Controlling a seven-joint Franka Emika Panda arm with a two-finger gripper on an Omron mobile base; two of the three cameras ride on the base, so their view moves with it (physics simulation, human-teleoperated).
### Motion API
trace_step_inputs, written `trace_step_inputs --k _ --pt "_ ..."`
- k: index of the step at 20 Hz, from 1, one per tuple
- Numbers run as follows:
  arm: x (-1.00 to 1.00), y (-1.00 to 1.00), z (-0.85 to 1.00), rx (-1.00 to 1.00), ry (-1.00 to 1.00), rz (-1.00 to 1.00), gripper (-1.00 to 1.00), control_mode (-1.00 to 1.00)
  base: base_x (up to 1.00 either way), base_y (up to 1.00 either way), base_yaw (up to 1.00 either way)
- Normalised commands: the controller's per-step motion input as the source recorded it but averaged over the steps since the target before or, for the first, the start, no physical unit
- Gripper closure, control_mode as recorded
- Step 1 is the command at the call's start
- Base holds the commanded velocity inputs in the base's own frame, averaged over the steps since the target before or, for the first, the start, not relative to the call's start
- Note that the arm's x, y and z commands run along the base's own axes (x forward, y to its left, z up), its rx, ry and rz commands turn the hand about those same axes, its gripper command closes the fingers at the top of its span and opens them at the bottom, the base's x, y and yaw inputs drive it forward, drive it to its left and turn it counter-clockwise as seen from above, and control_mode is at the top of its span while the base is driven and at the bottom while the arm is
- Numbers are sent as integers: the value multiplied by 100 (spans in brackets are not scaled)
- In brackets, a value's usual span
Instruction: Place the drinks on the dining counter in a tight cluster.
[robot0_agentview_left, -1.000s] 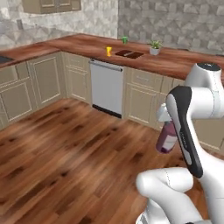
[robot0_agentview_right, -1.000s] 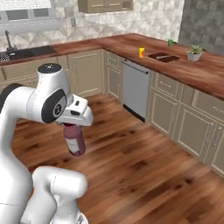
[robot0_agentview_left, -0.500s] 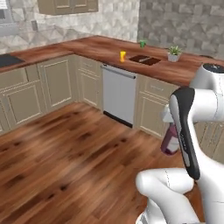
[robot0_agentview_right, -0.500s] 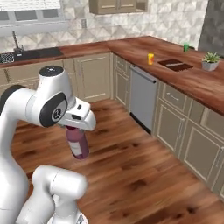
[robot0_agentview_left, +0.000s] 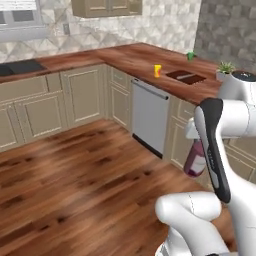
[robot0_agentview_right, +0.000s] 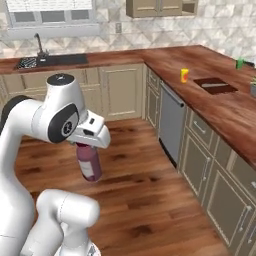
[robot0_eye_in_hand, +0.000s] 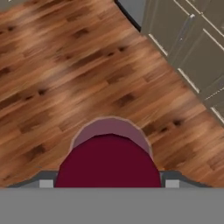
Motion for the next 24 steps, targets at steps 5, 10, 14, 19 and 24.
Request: trace_step_inputs --k 5,10,14,19,24 --pt "0 0 0 0 0 0 100 100 -55 -100 52" --pt "0 0 0 0 0 0 100 100 -96 -42 24" --pt "0 0 0 0 0 0 100 100 -100 -9 7" --pt "0 0 0 0 0 0 100 100 -76 -29 7" --pt "0 0 0 0 0 0 100 100 -15 -95 4"
